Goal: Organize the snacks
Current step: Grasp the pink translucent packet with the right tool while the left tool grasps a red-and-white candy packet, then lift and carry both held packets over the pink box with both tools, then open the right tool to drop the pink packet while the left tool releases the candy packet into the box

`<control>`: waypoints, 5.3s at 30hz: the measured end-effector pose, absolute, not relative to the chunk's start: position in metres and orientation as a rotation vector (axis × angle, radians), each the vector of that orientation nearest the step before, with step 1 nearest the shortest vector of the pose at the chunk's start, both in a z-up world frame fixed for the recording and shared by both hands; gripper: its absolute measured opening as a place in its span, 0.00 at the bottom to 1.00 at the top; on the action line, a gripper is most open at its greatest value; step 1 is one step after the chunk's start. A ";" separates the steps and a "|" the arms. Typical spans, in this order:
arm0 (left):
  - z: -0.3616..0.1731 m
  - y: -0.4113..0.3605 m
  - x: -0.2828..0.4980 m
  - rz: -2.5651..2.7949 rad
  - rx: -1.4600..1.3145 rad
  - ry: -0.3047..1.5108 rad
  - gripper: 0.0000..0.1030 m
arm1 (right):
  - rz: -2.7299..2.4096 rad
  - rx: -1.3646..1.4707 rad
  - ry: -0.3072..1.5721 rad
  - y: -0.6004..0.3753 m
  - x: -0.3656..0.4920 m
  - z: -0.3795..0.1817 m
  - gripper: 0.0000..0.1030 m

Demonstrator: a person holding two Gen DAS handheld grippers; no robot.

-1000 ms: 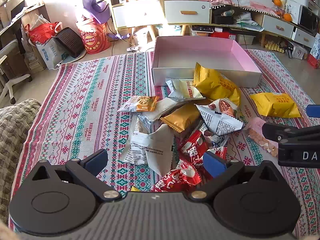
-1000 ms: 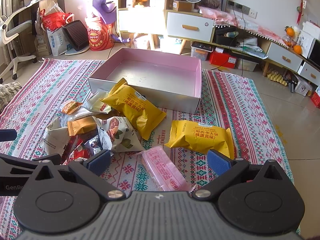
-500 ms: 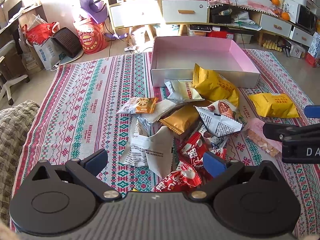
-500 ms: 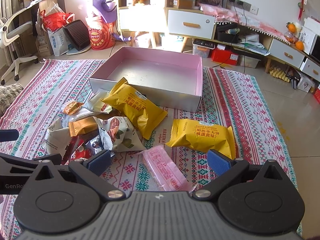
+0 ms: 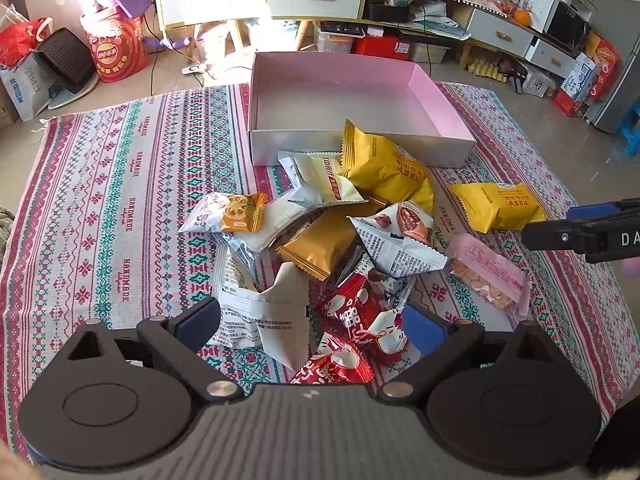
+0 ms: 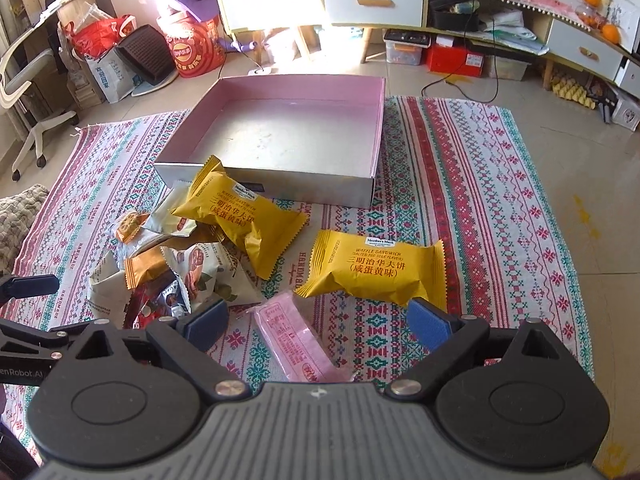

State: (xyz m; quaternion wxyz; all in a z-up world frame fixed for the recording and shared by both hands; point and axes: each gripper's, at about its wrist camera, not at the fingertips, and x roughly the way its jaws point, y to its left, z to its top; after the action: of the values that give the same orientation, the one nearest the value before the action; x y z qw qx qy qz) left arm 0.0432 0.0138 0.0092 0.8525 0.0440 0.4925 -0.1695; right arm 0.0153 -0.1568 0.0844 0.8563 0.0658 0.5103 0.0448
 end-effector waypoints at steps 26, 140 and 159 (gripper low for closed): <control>-0.035 -0.029 0.054 -0.480 0.251 1.150 0.66 | 0.188 0.099 1.279 -0.135 0.031 0.035 0.54; 0.053 0.003 0.140 -0.429 0.134 0.889 0.36 | 0.169 0.183 0.997 -0.147 0.110 0.096 0.28; 0.001 0.001 0.184 -0.351 0.140 0.923 0.36 | 0.073 0.147 0.933 -0.146 0.159 0.055 0.28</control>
State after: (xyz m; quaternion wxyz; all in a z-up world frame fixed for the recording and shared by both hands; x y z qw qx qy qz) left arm 0.1838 0.0013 0.0013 0.8783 0.0670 0.4425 -0.1683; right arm 0.1588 -0.1465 0.0552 0.8900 0.0708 0.4491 0.0353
